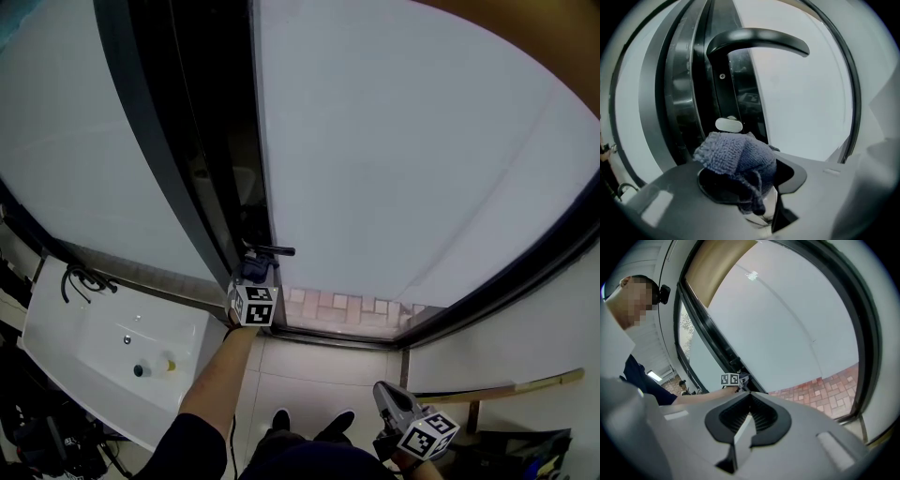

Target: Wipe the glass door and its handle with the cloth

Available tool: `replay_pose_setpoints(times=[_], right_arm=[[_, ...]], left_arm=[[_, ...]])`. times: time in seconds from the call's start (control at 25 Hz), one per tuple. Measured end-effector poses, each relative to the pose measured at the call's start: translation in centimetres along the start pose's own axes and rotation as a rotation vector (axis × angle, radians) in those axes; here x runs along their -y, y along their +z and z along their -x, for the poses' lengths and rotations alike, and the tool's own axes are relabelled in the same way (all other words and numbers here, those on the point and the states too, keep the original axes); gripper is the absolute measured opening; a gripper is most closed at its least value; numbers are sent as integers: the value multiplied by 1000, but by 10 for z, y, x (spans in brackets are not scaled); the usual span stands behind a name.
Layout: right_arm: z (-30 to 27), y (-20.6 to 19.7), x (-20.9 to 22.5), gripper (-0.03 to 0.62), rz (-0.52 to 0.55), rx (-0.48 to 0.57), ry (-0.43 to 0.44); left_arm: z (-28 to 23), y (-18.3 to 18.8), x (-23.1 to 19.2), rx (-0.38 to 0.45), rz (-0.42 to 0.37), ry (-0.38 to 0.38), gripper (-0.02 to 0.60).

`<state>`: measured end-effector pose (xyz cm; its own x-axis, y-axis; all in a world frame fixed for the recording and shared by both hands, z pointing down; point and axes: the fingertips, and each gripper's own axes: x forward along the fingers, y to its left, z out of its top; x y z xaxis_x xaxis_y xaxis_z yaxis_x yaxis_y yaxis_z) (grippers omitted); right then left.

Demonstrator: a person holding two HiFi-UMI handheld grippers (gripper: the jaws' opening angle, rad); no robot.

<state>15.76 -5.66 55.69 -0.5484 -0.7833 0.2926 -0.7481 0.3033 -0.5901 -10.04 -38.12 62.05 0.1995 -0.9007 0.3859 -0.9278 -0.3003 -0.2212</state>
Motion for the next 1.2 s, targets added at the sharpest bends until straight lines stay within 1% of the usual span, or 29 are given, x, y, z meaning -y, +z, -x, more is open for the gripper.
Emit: replay_pose_setpoints(times=[0.08,0.16,0.28,0.36,0.56,0.68,0.84,0.96,1.08,1.2], right_arm=[[-1,0,-4,3,4,-1,9],[-1,1,-6,3,8,0,13],[1,1,-11,3,13,4,12],[4,1,-13,3,15,12,7],[19,5,-4,3,7,42,-21],[22,5,-2,3,1,50,-30],[17,7,-11,3,10,63,-9],[9,12,-21,3,28,71,13],[2,18,-31,3,53,78,30],[-5,24,-38,3,76,92,42]], left_arm=[[-1,-2,0,-11,-6,0,161],[-4,-5,2,-29,5,-8,163],[-15,-24,9,-106,29,-57,164],[-22,-33,12,-138,11,-71,164],[-21,-32,11,-132,2,-70,166],[-8,-26,16,-109,3,-104,167],[32,-19,31,-37,13,-197,169],[77,-6,45,6,4,-322,170],[131,18,53,56,-18,-447,176],[181,32,50,105,-21,-504,181]])
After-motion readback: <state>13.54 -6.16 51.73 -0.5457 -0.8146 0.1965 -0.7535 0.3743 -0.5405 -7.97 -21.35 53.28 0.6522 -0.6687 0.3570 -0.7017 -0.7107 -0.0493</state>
